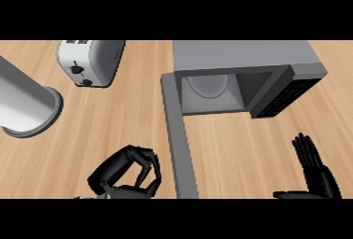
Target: Pick up the milk, place it into the microwave and close the microwave
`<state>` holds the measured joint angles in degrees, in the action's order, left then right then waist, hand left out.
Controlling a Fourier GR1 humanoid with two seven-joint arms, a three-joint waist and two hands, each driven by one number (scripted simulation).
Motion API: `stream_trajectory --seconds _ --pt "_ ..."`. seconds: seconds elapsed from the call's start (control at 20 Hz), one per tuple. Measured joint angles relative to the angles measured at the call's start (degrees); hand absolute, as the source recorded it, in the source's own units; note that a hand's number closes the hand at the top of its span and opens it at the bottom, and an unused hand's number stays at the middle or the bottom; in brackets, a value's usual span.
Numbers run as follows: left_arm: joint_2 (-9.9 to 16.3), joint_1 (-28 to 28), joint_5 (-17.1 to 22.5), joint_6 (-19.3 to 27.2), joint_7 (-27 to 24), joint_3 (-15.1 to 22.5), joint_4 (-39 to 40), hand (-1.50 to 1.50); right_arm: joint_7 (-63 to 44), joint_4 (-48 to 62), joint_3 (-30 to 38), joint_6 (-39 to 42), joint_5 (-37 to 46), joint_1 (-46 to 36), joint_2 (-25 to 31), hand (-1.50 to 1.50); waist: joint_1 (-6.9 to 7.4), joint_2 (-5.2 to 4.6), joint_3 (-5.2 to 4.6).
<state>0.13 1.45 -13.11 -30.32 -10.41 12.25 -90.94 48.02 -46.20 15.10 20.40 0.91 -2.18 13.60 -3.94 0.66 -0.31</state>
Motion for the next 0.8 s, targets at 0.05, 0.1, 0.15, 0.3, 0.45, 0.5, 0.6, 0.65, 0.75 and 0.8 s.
stream_trajectory --seconds 0.05,0.1,0.15,0.3,0.45,0.5,0.6,0.65,0.75,0.8 --pt "0.0 -0.5 -0.8 1.2 -1.3 0.9 1.1 1.5 -0.5 -2.5 -0.1 1.0 -1.0 2.1 0.7 -1.5 0.11 -0.04 0.0" --pt "0.0 -1.4 -1.0 2.9 -1.8 2.5 2.3 1.5 -1.3 -5.1 -0.2 1.8 -2.0 3.7 1.1 -1.5 0.31 -0.11 0.02" --pt "-0.1 -1.7 -0.9 4.5 -2.4 4.5 3.6 1.5 -1.8 -7.5 -0.3 2.6 -2.9 5.4 1.6 -1.5 0.45 -0.17 0.03" --pt "0.0 -3.6 -0.4 10.0 -3.9 10.5 6.9 1.5 -3.3 -15.1 -0.8 4.0 -5.8 9.9 2.0 -1.5 0.53 -0.27 0.06" --pt "0.1 -5.3 0.8 14.5 -3.4 16.5 10.2 1.5 -5.7 -21.8 -2.0 6.3 -9.0 13.4 2.6 -1.5 0.28 -0.35 0.07" --pt "0.1 -6.1 1.5 15.8 -3.5 18.4 11.8 1.5 -6.6 -24.0 -2.3 7.0 -10.2 14.2 2.7 -1.5 0.19 -0.41 0.07" --pt "0.2 -8.6 3.9 19.1 -1.9 21.7 13.9 1.5 -8.6 -28.5 -2.9 8.4 -12.7 16.2 3.3 -1.5 -0.07 -0.5 0.07" --pt "0.1 -8.9 4.6 21.0 -1.8 23.7 14.8 1.5 -9.8 -30.8 -3.2 9.4 -13.9 17.4 3.9 -1.5 -0.11 -0.52 0.07" --pt "0.2 -11.2 6.7 25.3 -1.2 27.4 16.5 1.5 -11.9 -34.7 -4.0 10.4 -16.2 18.6 4.4 -1.5 -0.17 -0.59 0.07" --pt "0.3 -12.4 7.7 27.6 -0.3 29.1 17.0 1.5 -12.9 -36.8 -4.7 10.9 -17.1 19.1 4.3 -1.5 -0.34 -0.63 0.07"
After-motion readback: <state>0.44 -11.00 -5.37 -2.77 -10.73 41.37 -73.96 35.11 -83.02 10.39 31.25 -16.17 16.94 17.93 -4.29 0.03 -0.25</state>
